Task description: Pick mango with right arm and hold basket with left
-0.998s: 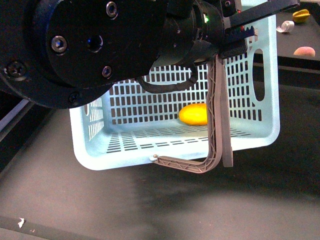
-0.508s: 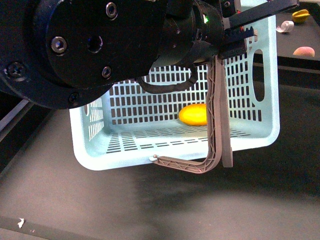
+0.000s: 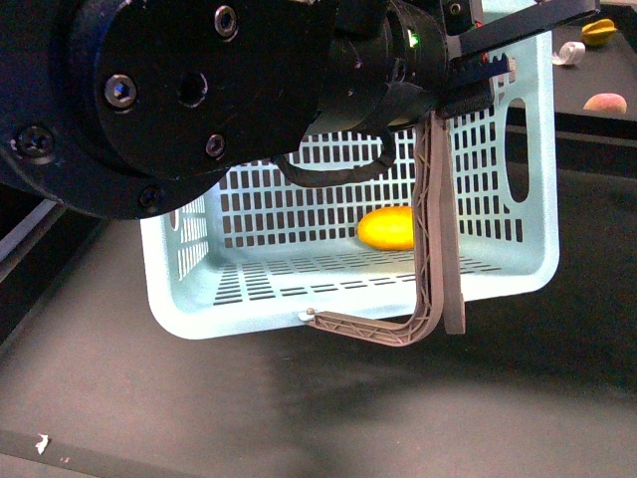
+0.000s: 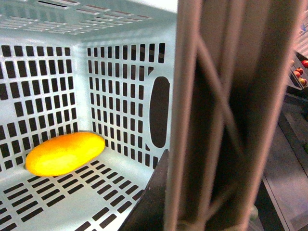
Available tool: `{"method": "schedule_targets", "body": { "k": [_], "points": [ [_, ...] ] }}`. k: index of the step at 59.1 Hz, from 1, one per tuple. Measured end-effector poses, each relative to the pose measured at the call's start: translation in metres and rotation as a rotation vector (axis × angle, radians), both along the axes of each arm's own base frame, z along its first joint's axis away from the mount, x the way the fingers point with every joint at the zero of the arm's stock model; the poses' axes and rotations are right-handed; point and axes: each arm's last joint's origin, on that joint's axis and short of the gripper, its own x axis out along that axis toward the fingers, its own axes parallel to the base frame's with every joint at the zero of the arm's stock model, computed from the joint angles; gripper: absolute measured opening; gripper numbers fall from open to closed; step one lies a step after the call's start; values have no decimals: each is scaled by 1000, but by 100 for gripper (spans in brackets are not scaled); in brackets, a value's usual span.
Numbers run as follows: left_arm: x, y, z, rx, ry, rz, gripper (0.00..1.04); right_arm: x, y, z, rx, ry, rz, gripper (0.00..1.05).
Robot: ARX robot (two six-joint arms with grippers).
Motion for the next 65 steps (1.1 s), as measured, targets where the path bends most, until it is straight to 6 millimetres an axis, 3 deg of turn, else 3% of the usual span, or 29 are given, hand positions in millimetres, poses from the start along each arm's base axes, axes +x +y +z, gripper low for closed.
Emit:
{"method": "schedule_targets", "body": {
  "k": [20,50,65],
  "points": [
    [0,0,0,0,0,0,6,-12,0,-3,-1,11,1,2],
    [0,0,0,-1,1,-1,6,-13,0,-3,-2,6,1,2],
    [0,0,0,0,0,0,6,-13,0,-3,-3,6,1,42]
  ]
}}
